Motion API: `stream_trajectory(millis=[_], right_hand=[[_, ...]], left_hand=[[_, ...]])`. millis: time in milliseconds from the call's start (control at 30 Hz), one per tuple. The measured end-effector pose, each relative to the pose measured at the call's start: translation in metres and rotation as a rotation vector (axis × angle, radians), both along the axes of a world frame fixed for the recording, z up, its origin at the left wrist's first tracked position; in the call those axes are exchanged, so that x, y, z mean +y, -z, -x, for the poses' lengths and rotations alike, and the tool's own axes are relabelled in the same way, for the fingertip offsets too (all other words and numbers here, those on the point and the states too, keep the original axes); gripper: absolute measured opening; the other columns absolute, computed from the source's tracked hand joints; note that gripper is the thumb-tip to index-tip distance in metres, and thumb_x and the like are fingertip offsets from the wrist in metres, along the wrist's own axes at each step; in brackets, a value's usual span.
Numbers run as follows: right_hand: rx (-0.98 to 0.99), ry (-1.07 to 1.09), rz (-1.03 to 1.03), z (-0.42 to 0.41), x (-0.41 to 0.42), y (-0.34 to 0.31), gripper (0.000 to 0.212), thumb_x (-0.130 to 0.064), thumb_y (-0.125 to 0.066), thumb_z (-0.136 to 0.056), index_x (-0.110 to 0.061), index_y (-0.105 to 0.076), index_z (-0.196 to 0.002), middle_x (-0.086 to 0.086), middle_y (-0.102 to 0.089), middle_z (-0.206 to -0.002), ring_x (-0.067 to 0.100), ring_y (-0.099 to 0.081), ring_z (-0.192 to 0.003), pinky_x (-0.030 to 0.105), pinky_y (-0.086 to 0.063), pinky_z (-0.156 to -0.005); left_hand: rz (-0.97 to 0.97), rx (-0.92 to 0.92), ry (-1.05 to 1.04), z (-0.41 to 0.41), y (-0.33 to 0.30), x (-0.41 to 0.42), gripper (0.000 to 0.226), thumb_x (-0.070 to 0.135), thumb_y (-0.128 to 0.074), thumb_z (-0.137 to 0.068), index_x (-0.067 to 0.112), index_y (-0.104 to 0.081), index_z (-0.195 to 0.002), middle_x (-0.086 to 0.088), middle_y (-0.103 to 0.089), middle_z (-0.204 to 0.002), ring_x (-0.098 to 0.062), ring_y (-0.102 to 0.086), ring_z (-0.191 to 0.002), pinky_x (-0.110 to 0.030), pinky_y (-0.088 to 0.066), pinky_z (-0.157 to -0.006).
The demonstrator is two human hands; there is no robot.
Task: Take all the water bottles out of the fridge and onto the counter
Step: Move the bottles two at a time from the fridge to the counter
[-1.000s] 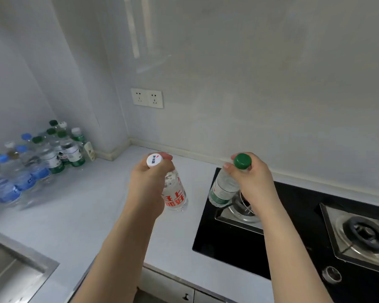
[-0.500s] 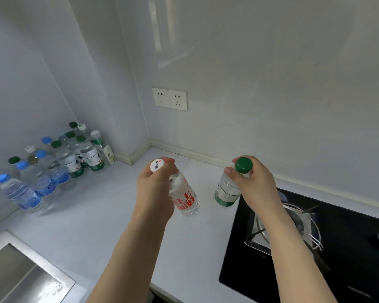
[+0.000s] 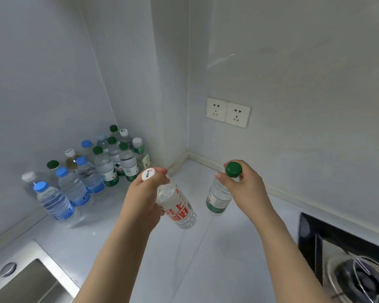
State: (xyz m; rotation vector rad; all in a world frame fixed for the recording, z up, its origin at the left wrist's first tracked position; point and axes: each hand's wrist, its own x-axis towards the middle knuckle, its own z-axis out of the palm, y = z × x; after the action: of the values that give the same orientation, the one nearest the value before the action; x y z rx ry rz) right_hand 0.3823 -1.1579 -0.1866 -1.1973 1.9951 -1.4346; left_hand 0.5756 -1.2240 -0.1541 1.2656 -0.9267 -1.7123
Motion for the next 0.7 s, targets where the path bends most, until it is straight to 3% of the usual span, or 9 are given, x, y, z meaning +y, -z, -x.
stream_trajectory(millis=[200,300,467,600,700], right_hand=[[0.024,-0.156,-0.039,-0.063,-0.090,0.008,0.015,-0.032,-0.073,-0.081,-0.027,-0.059,-0.085,-0.020,-0.060,-0.075,-0.004,-0.053,-0.070,0.019,-0.041,-0.065],[0.040,-0.201,-0.035,-0.090,-0.134,0.017,0.016,-0.034,-0.073,-0.080,-0.027,-0.059,-0.085,-0.013,-0.060,-0.084,0.000,-0.053,-0.076,0.019,-0.040,-0.068],[0.061,-0.253,-0.088,-0.137,-0.211,0.046,0.019,-0.034,-0.073,-0.081,-0.025,-0.061,-0.093,-0.007,-0.051,-0.103,-0.007,-0.050,-0.085,0.005,-0.033,-0.071],[0.075,-0.276,-0.128,-0.166,-0.262,0.073,0.023,-0.034,-0.073,-0.081,-0.020,-0.061,-0.095,-0.004,-0.049,-0.103,0.006,-0.051,-0.087,0.017,-0.036,-0.074],[0.090,-0.300,-0.131,-0.182,-0.290,0.089,0.022,-0.033,-0.074,-0.081,-0.023,-0.058,-0.092,-0.004,-0.049,-0.103,0.009,-0.051,-0.090,0.019,-0.034,-0.076]], left_hand=[[-0.031,0.006,-0.236,-0.067,0.026,-0.058,0.021,-0.002,-0.057,-0.084,0.016,-0.063,-0.091,-0.002,-0.057,-0.085,-0.021,-0.049,-0.078,-0.032,-0.036,-0.065],[-0.002,-0.024,-0.303,-0.094,0.039,-0.086,0.023,-0.002,-0.060,-0.082,0.020,-0.064,-0.081,-0.003,-0.058,-0.084,-0.022,-0.050,-0.081,-0.037,-0.039,-0.074],[0.069,-0.095,-0.346,-0.129,0.059,-0.122,0.025,-0.007,-0.058,-0.081,0.017,-0.062,-0.079,-0.005,-0.057,-0.080,-0.021,-0.049,-0.074,-0.032,-0.040,-0.070],[0.060,-0.117,-0.345,-0.147,0.079,-0.144,0.026,-0.008,-0.057,-0.081,0.017,-0.062,-0.079,-0.006,-0.057,-0.081,-0.022,-0.050,-0.074,-0.034,-0.041,-0.070],[0.052,-0.120,-0.321,-0.157,0.094,-0.156,0.020,-0.004,-0.061,-0.078,0.016,-0.064,-0.079,-0.009,-0.056,-0.088,-0.023,-0.051,-0.078,-0.034,-0.041,-0.070]])
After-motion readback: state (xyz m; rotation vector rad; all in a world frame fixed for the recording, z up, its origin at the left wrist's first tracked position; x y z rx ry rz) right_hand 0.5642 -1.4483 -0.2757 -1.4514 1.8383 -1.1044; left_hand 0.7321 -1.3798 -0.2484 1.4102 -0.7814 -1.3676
